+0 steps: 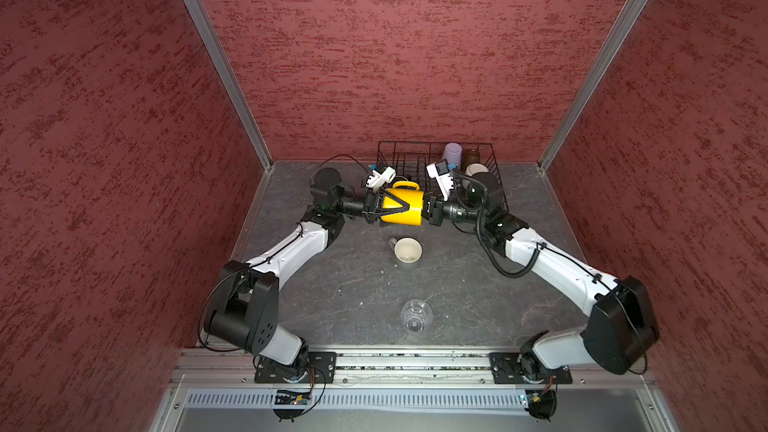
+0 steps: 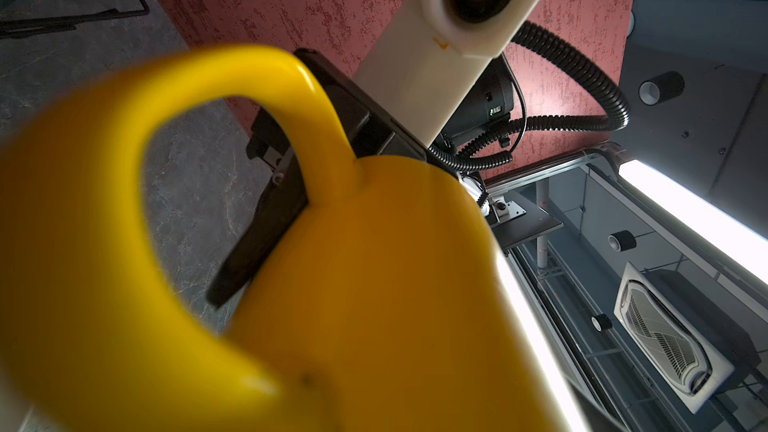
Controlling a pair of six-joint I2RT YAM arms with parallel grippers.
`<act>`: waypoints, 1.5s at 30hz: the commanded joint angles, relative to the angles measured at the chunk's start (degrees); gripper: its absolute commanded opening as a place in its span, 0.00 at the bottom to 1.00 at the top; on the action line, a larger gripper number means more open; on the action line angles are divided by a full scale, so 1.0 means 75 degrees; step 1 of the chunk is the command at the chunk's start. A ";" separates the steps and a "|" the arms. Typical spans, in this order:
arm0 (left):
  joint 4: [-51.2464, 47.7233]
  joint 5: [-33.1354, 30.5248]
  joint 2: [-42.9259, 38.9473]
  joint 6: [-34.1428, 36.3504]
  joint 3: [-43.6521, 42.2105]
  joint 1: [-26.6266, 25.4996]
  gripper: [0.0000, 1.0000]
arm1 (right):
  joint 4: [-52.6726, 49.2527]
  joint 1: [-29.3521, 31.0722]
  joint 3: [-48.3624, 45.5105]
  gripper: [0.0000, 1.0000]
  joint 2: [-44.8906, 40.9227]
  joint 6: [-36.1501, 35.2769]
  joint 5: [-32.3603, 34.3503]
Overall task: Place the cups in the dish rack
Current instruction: 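Grasp the yellow mug's base with the left gripper while the right holds it, then open the right gripper and carry the yellow mug over the rack with the left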
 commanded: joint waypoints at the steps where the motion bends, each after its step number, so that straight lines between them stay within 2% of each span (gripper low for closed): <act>1: 0.0306 0.0188 0.0025 -0.0062 0.0330 -0.0090 0.46 | 0.0224 0.0040 0.0334 0.02 0.0059 -0.0064 0.0232; 3: 0.0303 0.0170 0.0050 -0.0082 0.0356 -0.0063 0.34 | 0.0183 0.0040 0.0330 0.04 0.0048 -0.0086 0.0276; 5: 0.0288 0.0167 0.0072 -0.0091 0.0389 -0.0027 0.27 | 0.0128 0.0040 0.0330 0.09 0.0036 -0.0094 0.0337; 9: 0.0237 0.0137 0.0096 -0.0111 0.0417 0.0084 0.02 | 0.0010 0.0040 0.0311 0.16 -0.0031 -0.0140 0.0529; 10: 0.0202 0.0124 0.0110 -0.0102 0.0434 0.0123 0.00 | -0.0016 0.0040 0.0289 0.20 -0.0063 -0.0141 0.0619; 16: -0.0146 0.0059 0.0097 0.0092 0.0530 0.0296 0.00 | -0.0292 0.0020 0.0190 0.41 -0.0283 -0.0185 0.1127; 19: -0.1107 0.0025 0.0047 0.0772 0.0739 0.0384 0.00 | -0.0690 -0.0049 0.0127 0.52 -0.0467 -0.0171 0.1646; 22: -0.3783 -0.0246 -0.0059 0.2460 0.1302 0.0467 0.00 | -0.1227 -0.0179 -0.0069 0.69 -0.0871 -0.0052 0.2708; 25: -0.7016 -0.1011 -0.0035 0.4987 0.2288 0.0492 0.00 | -0.1846 -0.0338 -0.0332 0.85 -0.1437 0.0108 0.3932; 26: -0.7735 -0.1237 0.0058 0.5572 0.2627 0.0493 0.00 | -0.2092 -0.0407 -0.0395 0.90 -0.1645 0.0178 0.4296; 28: -0.8571 -0.1664 0.0297 0.6145 0.3128 0.0532 0.00 | -0.2542 -0.0528 -0.0485 0.96 -0.1980 0.0294 0.4795; 31: -0.9433 -0.2405 0.0736 0.6724 0.3805 0.0565 0.00 | -0.3280 -0.0615 -0.0534 0.99 -0.2388 0.0408 0.5427; 35: -1.1084 -0.3938 0.1361 0.7826 0.4982 0.0320 0.00 | -0.3702 -0.0653 -0.0781 0.99 -0.2917 0.0502 0.5702; 38: -1.1522 -0.4546 0.1754 0.8050 0.5552 0.0165 0.00 | -0.3806 -0.0681 -0.1006 0.99 -0.3242 0.0585 0.5769; 45: -1.2885 -0.6589 0.2705 0.8880 0.7262 -0.0410 0.00 | -0.4016 -0.0695 -0.1199 0.99 -0.3601 0.0624 0.5916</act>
